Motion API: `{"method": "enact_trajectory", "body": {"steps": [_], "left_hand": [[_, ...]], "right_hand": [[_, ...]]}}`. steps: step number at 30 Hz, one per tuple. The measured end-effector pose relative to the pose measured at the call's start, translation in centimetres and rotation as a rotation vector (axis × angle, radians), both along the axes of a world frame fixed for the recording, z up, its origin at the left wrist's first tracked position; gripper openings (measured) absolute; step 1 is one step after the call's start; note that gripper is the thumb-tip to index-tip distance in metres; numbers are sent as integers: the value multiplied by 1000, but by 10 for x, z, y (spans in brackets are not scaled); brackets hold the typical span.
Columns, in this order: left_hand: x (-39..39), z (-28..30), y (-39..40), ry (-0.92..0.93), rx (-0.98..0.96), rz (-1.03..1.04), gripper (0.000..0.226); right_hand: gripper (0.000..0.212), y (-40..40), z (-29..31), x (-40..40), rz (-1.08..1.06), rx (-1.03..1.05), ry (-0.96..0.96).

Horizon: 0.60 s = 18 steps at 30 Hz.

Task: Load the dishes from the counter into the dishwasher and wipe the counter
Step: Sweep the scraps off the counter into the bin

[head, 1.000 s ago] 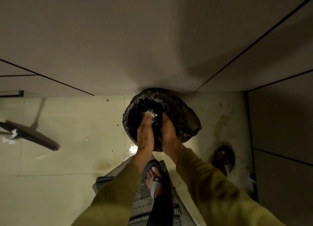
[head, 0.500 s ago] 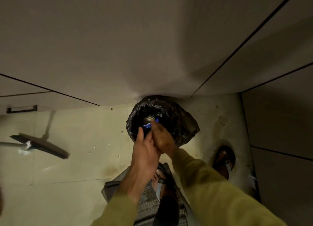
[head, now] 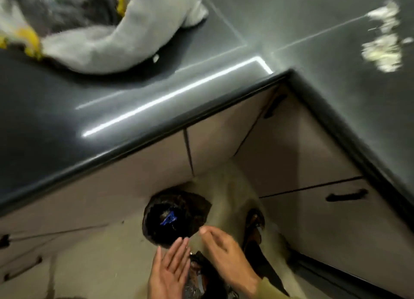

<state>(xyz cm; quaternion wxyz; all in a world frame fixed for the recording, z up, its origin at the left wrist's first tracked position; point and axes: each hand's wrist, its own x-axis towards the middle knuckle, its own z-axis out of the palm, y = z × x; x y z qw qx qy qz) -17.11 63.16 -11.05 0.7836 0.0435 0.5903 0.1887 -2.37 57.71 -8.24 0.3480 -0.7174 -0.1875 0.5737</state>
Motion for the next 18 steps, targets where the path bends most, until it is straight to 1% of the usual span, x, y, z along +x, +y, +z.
{"method": "enact_trajectory", "body": {"steps": [3, 5, 10, 13, 15, 16, 18], "left_hand": [[37, 48, 5, -22, 24, -97, 61], [68, 79, 7, -38, 54, -117, 60], [141, 133, 9, -72, 107, -146, 59], [181, 155, 8, -82, 94, -191, 54], [209, 167, 8, -83, 66, -230, 54], [221, 170, 8, -78, 59, -242, 55], [249, 177, 7, -93, 64, -297, 59]], "right_hand": [[27, -9, 54, 31, -95, 58, -13], [28, -14, 83, 54, -165, 114, -41], [28, -29, 143, 124, -318, 208, -95], [23, -41, 168, 168, -418, 230, -173], [21, -51, 178, 200, -487, 243, -285], [25, -54, 182, 214, -508, 232, -340], [44, -64, 190, 249, -516, 190, -454]]}}
